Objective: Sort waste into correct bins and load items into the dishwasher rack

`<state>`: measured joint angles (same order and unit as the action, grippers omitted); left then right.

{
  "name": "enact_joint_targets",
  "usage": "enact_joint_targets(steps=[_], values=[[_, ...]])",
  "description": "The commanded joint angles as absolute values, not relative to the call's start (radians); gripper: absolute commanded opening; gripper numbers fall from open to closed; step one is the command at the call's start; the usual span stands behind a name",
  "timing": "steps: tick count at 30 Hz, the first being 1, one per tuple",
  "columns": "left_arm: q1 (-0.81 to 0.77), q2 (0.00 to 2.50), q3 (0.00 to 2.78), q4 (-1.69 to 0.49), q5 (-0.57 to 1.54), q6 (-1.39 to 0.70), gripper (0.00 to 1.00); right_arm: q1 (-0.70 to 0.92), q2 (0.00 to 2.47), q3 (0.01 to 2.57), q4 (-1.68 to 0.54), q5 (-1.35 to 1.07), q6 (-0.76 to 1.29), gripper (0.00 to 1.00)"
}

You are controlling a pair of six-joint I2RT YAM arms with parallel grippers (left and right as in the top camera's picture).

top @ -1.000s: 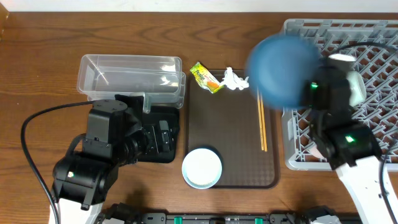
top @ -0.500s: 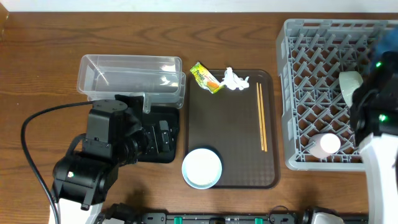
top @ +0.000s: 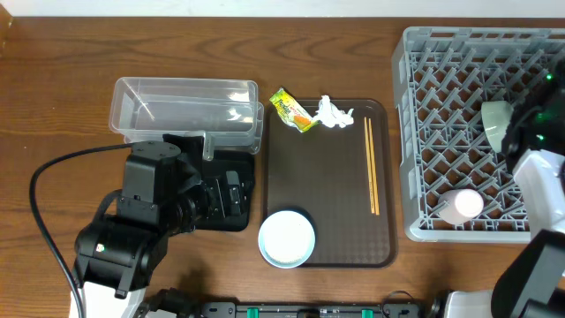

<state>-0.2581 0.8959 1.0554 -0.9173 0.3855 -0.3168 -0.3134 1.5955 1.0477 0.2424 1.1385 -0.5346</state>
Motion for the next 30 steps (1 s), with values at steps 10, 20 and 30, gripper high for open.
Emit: enact_joint_targets(steps=[10,20,30], values=[[-0.258,0.894,1.079,-0.919,0.38,-0.307,0.89,-0.189,1.732,1.06,0.278,1.128,-0.665,0.61],[-0.258,0.894,1.079,-0.919,0.38,-0.307,0.89,-0.044,1.604,1.06,0.221,1.003,-0.65,0.86],[-0.258,0.894,1.079,-0.919,0.379,-0.307,0.89,0.14,1.351,1.06,-0.29,0.565,-0.212,0.83]])
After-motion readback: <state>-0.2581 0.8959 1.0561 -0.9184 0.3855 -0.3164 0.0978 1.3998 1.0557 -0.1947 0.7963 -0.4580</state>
